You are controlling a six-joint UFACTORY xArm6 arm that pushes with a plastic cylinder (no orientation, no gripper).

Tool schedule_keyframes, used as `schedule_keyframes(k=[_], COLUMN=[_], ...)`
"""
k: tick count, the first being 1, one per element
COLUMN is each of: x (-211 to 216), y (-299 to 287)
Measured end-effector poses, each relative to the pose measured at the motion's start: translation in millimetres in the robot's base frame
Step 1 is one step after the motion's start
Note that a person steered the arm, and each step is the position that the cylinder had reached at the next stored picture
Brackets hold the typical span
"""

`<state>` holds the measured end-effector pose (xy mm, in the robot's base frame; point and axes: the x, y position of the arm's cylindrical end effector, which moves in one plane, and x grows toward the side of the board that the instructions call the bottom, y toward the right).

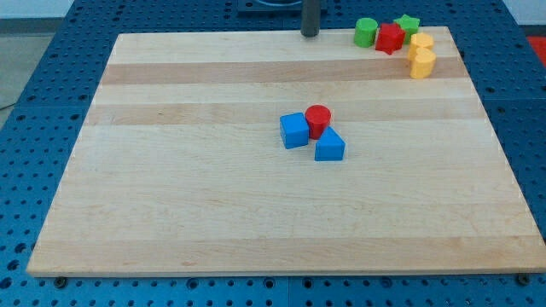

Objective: Slide the red circle close to the yellow blocks

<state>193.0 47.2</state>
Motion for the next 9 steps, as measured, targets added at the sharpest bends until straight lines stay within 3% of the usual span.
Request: schedule_keyframes(k=[2, 3, 5, 6, 7, 8, 9], x=[1, 38, 183, 237, 259, 250, 213], y=[5, -7, -52, -103, -122, -67, 14])
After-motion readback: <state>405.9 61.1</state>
